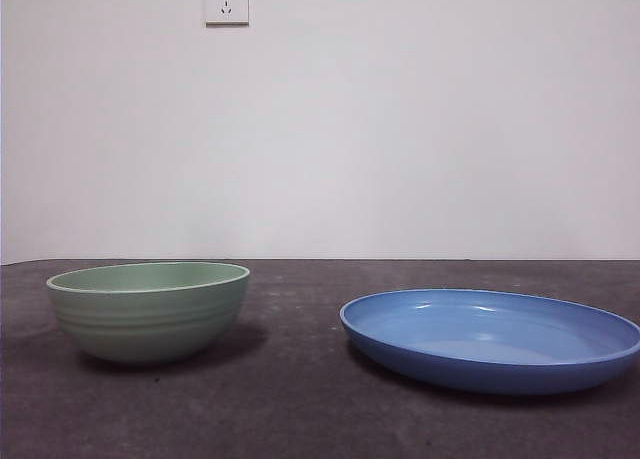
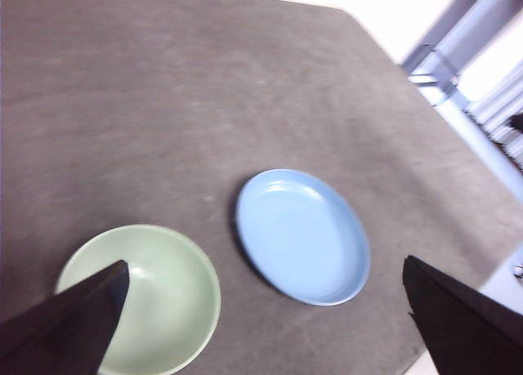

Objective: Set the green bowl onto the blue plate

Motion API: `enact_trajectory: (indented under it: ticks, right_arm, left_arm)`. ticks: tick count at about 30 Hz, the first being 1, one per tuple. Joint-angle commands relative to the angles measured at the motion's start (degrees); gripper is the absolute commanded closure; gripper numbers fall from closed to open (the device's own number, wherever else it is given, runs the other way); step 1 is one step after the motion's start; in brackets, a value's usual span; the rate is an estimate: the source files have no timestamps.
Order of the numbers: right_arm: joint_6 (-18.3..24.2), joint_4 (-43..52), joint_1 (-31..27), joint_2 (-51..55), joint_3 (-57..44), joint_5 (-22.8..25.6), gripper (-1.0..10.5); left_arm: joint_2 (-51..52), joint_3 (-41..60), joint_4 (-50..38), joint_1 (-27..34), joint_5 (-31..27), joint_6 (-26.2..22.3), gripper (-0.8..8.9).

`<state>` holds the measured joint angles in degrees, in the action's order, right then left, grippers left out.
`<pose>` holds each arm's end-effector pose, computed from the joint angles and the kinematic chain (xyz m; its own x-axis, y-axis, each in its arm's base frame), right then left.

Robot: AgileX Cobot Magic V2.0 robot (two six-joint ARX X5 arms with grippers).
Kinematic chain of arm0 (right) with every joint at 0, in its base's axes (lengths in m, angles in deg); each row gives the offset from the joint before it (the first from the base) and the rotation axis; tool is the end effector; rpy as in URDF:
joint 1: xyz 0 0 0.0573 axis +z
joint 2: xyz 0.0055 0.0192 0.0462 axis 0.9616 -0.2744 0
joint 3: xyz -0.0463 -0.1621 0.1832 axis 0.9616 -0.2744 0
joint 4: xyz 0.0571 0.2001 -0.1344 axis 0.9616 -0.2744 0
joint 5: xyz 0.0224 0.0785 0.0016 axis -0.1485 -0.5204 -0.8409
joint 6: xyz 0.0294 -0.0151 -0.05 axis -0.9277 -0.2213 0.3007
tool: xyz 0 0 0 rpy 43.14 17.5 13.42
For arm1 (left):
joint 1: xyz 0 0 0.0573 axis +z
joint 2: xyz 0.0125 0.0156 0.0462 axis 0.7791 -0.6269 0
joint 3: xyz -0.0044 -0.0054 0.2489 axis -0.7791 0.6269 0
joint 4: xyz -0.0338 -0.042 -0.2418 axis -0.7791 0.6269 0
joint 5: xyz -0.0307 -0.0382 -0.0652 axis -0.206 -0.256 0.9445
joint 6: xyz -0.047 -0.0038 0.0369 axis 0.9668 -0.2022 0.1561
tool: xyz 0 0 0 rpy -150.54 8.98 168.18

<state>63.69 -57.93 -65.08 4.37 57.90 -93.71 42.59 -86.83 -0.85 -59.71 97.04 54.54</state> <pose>0.1351 0.0454 0.3480 0.5943 0.7100 -0.3777 -0.5847 0.7039 0.4033 0.1480 -0.0450 0.3434 0.6084 -0.6769 -0.4144 0.5377 0.7355 -0.4121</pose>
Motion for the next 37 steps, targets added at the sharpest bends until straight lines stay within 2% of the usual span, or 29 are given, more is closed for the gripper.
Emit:
enact_trajectory:
  ticks: [1, 5, 12, 20, 26, 33, 34, 37]
  right_arm:
    - [0.52, 0.44, 0.22, -0.33, 1.09, -0.02, 2.9]
    - [0.52, 0.46, 0.22, -0.33, 1.09, -0.02, 2.9]
    - [0.33, 0.46, 0.22, -0.33, 1.09, -0.02, 2.9]
    - [0.09, 0.46, 0.22, -0.33, 1.09, -0.04, 2.9]
    - [-0.02, 0.46, 0.22, -0.33, 1.09, -0.07, 2.9]
    - [-0.35, 0.48, 0.22, -0.33, 1.09, -0.04, 2.9]
    - [-0.35, 0.46, 0.22, -0.33, 1.09, -0.04, 2.9]
    - [-0.35, 0.46, 0.22, -0.33, 1.09, -0.04, 2.9]
  left_arm:
    - [-2.47, -1.07, 1.49, -0.04, -3.04, 0.44, 1.91]
    - [-8.17, -1.07, 4.9, 0.07, -10.14, 0.35, 1.91]
    - [-20.28, -1.09, 3.8, 0.04, -15.93, 0.42, 1.91]
    - [-33.83, -1.42, -1.42, -1.68, -16.46, 0.52, 1.92]
    - [-41.99, -1.73, -1.4, -4.02, -23.63, -1.55, 1.92]
    - [-46.95, -1.73, -2.1, -5.16, -23.65, -3.34, 1.94]
    - [-47.17, -1.73, -2.12, -5.4, -23.65, -3.54, 2.0]
    - [-47.56, -1.79, -2.34, -6.27, -23.65, -4.37, 2.99]
